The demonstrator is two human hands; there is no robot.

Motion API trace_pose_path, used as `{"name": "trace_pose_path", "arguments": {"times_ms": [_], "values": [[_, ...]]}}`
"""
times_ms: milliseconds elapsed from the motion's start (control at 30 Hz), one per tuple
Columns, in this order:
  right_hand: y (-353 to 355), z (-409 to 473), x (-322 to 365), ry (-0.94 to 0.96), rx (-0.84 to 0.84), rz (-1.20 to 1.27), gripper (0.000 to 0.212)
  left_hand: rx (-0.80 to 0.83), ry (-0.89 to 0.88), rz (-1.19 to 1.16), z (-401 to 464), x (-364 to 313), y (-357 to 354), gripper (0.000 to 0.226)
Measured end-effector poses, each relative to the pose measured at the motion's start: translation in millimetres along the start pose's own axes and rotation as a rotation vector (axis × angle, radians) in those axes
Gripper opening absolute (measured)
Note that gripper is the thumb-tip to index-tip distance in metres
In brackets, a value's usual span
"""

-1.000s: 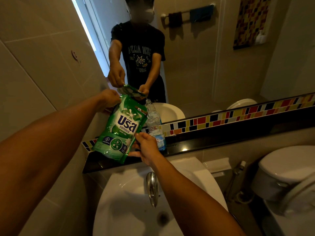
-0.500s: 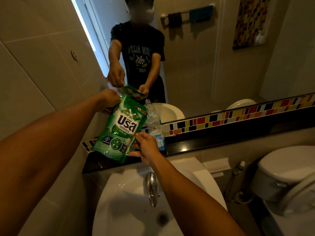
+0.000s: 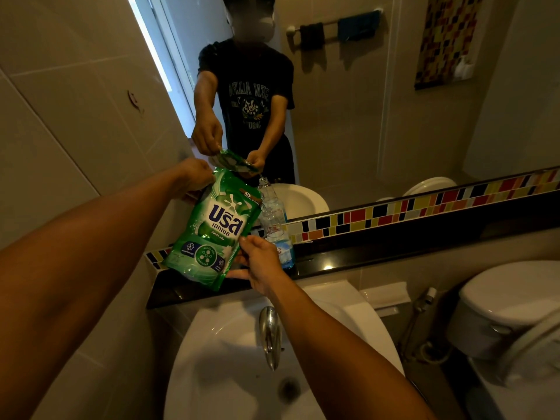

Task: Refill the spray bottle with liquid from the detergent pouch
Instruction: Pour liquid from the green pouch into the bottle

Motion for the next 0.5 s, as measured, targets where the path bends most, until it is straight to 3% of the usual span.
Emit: {"name": "trace_pose_path", "arguments": {"times_ms": [500], "values": [[2.5, -0.2, -2.7, -0.009, -0.01, -0.006, 0.013, 0.001, 0.002, -0.002, -2.9, 1.4, -0.7, 0.012]]}}
Point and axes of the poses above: each hand's wrist, its own z-axis towards the middle knuckle, its own y-axis out of the back of the hand, x = y × z, the point moved 7 cm from there along z, towards the middle knuckle, and after that the axes turned 13 degrees about y, right-handed, at the moved point
